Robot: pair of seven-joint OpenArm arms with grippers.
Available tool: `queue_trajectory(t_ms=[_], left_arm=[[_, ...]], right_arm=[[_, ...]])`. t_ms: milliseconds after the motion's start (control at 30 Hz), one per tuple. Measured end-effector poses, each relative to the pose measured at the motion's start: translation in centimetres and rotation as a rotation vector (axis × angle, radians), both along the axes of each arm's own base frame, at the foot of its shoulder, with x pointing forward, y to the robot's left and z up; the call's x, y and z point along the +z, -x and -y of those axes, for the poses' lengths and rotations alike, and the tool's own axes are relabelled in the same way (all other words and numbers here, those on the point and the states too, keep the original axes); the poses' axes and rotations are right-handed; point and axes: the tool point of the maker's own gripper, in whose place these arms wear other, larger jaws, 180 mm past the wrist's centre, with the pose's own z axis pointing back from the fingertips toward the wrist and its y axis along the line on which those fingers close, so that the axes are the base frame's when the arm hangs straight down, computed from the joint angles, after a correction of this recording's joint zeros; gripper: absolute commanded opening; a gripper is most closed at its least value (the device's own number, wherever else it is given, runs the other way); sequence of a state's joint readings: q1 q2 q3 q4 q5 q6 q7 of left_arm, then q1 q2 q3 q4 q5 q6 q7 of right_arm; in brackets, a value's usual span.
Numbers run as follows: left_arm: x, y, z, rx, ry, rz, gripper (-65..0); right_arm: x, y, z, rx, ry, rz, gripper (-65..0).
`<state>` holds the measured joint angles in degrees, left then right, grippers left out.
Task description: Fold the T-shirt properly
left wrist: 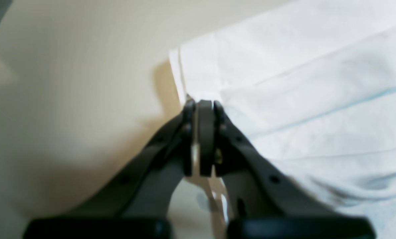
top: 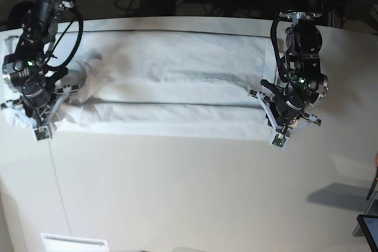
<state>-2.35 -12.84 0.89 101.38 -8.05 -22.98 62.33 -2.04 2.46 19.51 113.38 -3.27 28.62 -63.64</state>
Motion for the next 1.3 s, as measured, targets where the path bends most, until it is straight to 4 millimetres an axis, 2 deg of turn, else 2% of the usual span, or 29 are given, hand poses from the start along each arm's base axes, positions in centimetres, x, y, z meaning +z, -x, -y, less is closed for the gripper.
queue_trajectory(t_ms=[133,267,500,567,700,800,1033,1167,1233,1300], left_arm=[[-0.7,0.7,-0.1,0.000,-0.004,-0.023,-65.0],[-0.8,1.0,-0.2,-0.001,-0.002,-0.028,-65.0],[-1.2,1.3,-0.1,-0.002,0.001,-0.039,-65.0],[-1.3,1.4,0.4,-0.022,-0.009,-0.045,-65.0],[-1.9,1.8,2.6,-0.088,0.000,-0.061,-65.0],[-1.9,2.6,3.0,-0.099,-0.005,-0.062,-65.0],[-0.4,2.7,2.6,-0.106,-0.032,-0.022,-65.0],[0.7,3.7,1.2,-0.092,-0.101,-0.046,-65.0],[2.2,3.4,1.8,-0.107,-0.098,-0.002,-65.0],[2.4,3.4,2.2,-0.113,-0.086,0.005,-65.0]], right_arm=[[-0.1,1.0,1.9,-0.081,-0.009,-0.006,-64.9],[-0.9,2.3,2.4,-0.056,0.016,-0.067,-64.9],[-2.0,4.5,3.8,-0.109,0.011,-0.112,-64.9],[-2.3,5.0,3.9,-0.115,0.012,-0.124,-64.9],[-2.3,4.9,3.9,-0.114,0.013,-0.122,-64.9],[-2.4,5.0,3.9,-0.113,0.012,-0.124,-64.9],[-2.9,4.3,3.7,-0.099,-0.008,-0.105,-64.9],[-4.7,3.8,2.4,-0.050,-0.026,-0.134,-64.9],[-5.0,3.6,1.9,-0.039,-0.040,-0.126,-64.9],[-5.0,3.7,1.9,-0.038,-0.041,-0.126,-64.9]])
